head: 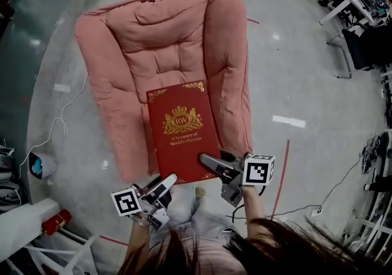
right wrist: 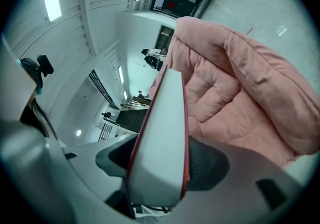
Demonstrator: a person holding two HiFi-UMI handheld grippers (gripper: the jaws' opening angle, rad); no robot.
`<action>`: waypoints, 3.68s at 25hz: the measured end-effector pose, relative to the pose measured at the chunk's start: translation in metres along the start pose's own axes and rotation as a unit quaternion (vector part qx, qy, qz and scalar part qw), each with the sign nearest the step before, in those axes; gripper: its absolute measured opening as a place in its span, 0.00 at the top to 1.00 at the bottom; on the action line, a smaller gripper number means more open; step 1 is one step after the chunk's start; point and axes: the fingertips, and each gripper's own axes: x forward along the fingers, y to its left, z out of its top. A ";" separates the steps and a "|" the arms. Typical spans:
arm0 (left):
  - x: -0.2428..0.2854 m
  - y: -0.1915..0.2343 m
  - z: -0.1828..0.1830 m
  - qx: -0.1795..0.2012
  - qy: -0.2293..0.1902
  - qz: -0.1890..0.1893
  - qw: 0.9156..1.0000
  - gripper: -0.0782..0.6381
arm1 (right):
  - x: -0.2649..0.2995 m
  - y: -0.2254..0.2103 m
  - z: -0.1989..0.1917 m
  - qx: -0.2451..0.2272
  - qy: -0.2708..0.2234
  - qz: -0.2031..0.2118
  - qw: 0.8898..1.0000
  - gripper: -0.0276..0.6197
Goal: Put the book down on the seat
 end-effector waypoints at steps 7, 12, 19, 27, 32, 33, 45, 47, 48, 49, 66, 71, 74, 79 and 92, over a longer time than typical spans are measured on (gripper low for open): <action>0.003 0.021 0.008 -0.026 0.010 0.013 1.000 0.53 | 0.013 -0.021 -0.003 0.021 0.012 -0.019 1.000 0.51; 0.005 0.030 0.016 -0.048 0.011 0.011 0.999 0.53 | 0.022 -0.032 -0.003 0.029 0.012 -0.031 0.999 0.51; 0.004 0.043 0.028 -0.060 0.008 0.016 0.998 0.53 | 0.038 -0.039 -0.001 0.034 0.012 -0.038 0.999 0.51; 0.007 0.053 0.033 -0.060 -0.013 0.020 0.998 0.53 | 0.046 -0.047 0.002 0.031 0.024 -0.036 0.999 0.51; 0.012 0.060 0.036 -0.050 -0.021 0.022 0.998 0.53 | 0.048 -0.061 0.000 0.036 0.034 -0.036 0.998 0.51; 0.014 0.062 0.035 -0.052 -0.024 0.022 0.998 0.53 | 0.047 -0.064 0.000 0.037 0.037 -0.037 0.998 0.51; 0.029 0.084 0.011 -0.074 -0.069 0.026 0.995 0.53 | 0.037 -0.097 -0.010 0.038 0.077 -0.039 0.996 0.51; 0.030 0.088 0.008 -0.076 -0.075 0.030 0.994 0.53 | 0.037 -0.101 -0.012 0.041 0.082 -0.036 0.995 0.51; 0.030 0.091 0.007 -0.075 -0.077 0.034 0.994 0.53 | 0.036 -0.103 -0.013 0.044 0.084 -0.035 0.995 0.51; 0.031 0.095 0.007 -0.072 -0.078 0.037 0.994 0.53 | 0.037 -0.106 -0.013 0.045 0.085 -0.034 0.995 0.51; 0.051 0.150 0.013 -0.075 -0.081 0.057 0.992 0.52 | 0.048 -0.167 -0.022 0.069 0.081 -0.042 0.993 0.51; 0.049 0.158 0.007 -0.080 -0.076 0.063 0.992 0.52 | 0.047 -0.173 -0.029 0.076 0.083 -0.046 0.993 0.51; 0.053 0.169 0.011 -0.089 -0.079 0.068 0.991 0.52 | 0.052 -0.184 -0.028 0.079 0.088 -0.048 0.992 0.51; 0.054 0.177 0.011 -0.094 -0.086 0.066 0.990 0.52 | 0.055 -0.192 -0.031 0.082 0.084 -0.052 0.992 0.51; 0.062 0.194 0.024 -0.093 -0.084 0.078 0.989 0.52 | 0.066 -0.215 -0.030 0.102 0.078 -0.054 0.990 0.51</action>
